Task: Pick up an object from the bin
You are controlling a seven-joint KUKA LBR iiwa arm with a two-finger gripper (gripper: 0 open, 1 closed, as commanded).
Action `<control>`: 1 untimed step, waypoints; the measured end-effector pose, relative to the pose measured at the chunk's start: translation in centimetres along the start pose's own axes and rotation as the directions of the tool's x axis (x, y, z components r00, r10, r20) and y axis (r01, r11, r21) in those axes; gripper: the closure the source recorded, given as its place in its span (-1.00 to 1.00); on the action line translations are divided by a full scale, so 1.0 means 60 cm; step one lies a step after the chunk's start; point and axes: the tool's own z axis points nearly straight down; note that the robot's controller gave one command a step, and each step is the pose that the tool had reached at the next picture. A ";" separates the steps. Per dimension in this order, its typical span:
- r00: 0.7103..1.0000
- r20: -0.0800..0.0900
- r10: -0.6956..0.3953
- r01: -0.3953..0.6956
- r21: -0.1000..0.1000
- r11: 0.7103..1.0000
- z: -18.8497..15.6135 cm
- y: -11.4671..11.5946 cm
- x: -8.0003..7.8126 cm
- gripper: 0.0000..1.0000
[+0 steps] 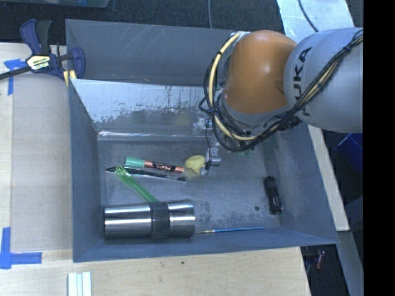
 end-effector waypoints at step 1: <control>0.995 -0.002 -0.097 0.097 -0.002 0.995 0.169 0.136 -0.026 -1.00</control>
Offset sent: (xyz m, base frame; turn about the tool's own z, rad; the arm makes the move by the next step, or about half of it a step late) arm 0.0289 0.1104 -0.1016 -0.1624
